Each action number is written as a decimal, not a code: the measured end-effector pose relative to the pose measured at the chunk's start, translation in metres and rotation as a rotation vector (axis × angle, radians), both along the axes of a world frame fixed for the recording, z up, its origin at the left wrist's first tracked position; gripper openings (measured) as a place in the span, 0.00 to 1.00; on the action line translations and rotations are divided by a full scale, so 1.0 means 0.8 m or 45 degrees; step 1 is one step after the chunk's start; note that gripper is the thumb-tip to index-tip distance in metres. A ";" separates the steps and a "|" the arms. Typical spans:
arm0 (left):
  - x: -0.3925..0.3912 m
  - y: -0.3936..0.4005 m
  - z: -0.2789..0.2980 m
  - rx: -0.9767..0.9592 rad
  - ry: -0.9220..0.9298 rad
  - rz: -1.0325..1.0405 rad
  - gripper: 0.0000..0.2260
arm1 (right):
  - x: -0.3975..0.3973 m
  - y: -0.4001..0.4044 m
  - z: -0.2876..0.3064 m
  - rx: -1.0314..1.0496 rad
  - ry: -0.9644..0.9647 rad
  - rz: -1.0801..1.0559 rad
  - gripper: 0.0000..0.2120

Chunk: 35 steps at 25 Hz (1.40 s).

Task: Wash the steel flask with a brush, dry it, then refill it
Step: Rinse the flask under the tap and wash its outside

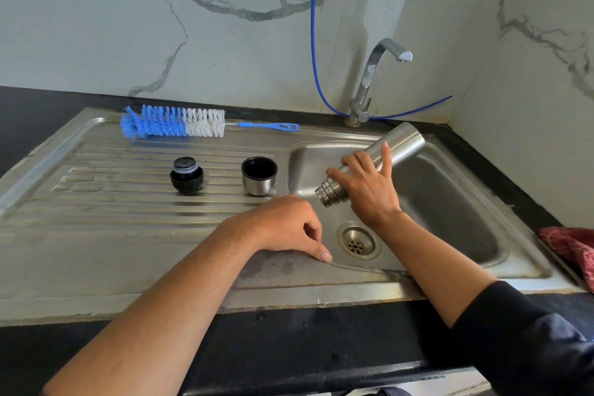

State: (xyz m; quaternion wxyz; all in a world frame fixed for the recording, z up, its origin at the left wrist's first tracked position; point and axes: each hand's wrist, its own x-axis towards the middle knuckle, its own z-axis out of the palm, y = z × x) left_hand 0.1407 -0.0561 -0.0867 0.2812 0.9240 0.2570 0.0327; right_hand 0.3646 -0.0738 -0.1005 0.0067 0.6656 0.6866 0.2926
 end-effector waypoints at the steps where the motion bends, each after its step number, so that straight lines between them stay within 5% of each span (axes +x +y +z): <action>1: 0.000 0.000 0.000 -0.002 0.005 -0.005 0.15 | 0.000 0.000 0.000 0.015 0.016 -0.006 0.32; 9: -0.002 -0.002 0.002 -0.003 0.014 0.005 0.15 | -0.001 0.004 -0.006 -0.059 -0.027 0.033 0.34; 14: -0.001 -0.005 0.003 -0.003 0.021 -0.002 0.15 | 0.000 0.005 -0.007 -0.067 0.168 0.025 0.36; 17: -0.005 -0.005 0.004 0.003 -0.020 0.002 0.13 | 0.005 0.007 0.004 -0.033 0.517 -0.040 0.36; 22: 0.007 0.003 0.029 -0.053 -0.650 0.370 0.07 | 0.052 0.001 0.020 0.278 1.759 -0.039 0.29; 24: 0.029 0.028 0.050 0.073 -0.696 0.443 0.06 | 0.066 0.005 0.020 0.317 1.977 -0.014 0.26; 35: 0.238 0.219 0.113 0.571 -0.288 0.538 0.12 | 0.092 0.051 0.008 0.235 1.940 -0.105 0.24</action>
